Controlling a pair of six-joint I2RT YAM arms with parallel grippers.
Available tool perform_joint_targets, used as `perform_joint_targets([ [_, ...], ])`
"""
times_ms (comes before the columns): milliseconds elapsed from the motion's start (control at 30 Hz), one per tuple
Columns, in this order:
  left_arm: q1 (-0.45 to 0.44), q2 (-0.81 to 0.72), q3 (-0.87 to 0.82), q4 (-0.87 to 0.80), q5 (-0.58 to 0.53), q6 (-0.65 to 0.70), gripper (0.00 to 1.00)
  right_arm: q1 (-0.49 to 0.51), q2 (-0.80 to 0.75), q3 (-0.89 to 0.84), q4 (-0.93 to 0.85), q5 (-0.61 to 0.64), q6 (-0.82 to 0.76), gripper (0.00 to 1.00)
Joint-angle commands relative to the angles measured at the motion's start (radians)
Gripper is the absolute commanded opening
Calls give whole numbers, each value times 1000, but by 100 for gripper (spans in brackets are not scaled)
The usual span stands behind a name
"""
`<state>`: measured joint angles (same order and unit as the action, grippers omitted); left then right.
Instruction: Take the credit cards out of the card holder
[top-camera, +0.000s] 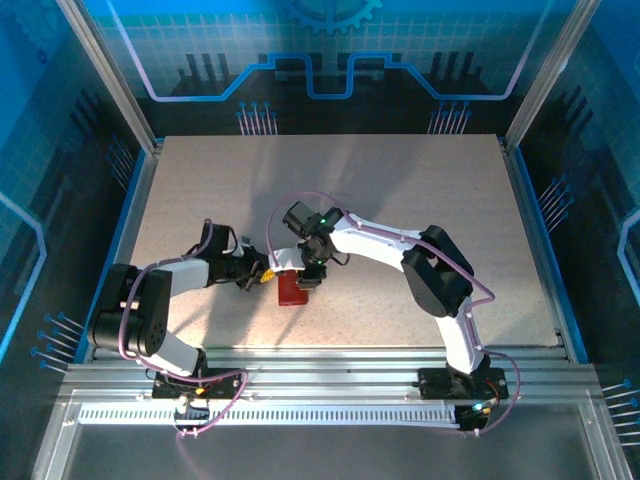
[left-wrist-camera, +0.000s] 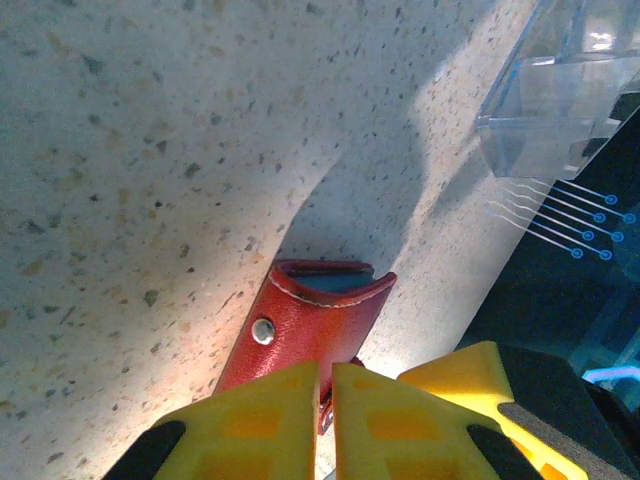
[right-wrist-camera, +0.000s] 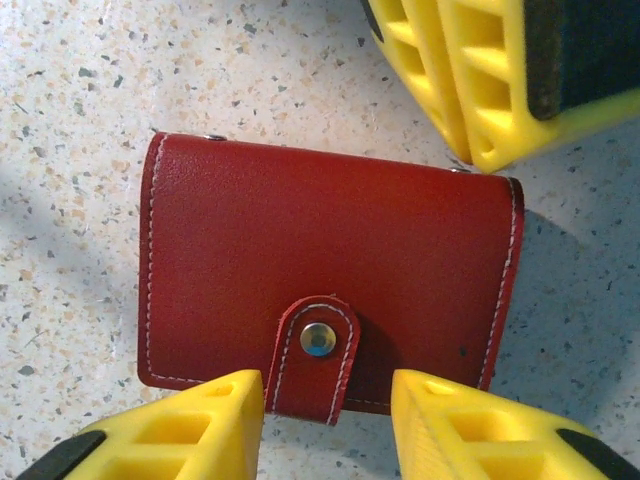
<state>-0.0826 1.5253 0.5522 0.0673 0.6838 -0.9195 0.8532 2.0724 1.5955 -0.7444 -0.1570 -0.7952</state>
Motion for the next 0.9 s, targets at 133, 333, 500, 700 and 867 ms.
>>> perform_joint_targets([
  [133, 67, -39, -33, 6, 5, -20, 13, 21, 52, 74, -90, 18, -12, 45],
  [333, 92, -75, -42, -34, -8, 12, 13, 29, 66, 72, -87, 26, 43, 44],
  [500, 99, -74, -48, -25, -5, 10, 15, 39, 77, 81, -76, 39, 79, 46],
  [700, 100, -75, -49, -14, 3, 4, 16, 51, 92, 80, -69, 56, 86, 47],
  [867, 99, -75, -58, -9, 8, 1, 16, 56, 96, 68, -50, 59, 93, 43],
])
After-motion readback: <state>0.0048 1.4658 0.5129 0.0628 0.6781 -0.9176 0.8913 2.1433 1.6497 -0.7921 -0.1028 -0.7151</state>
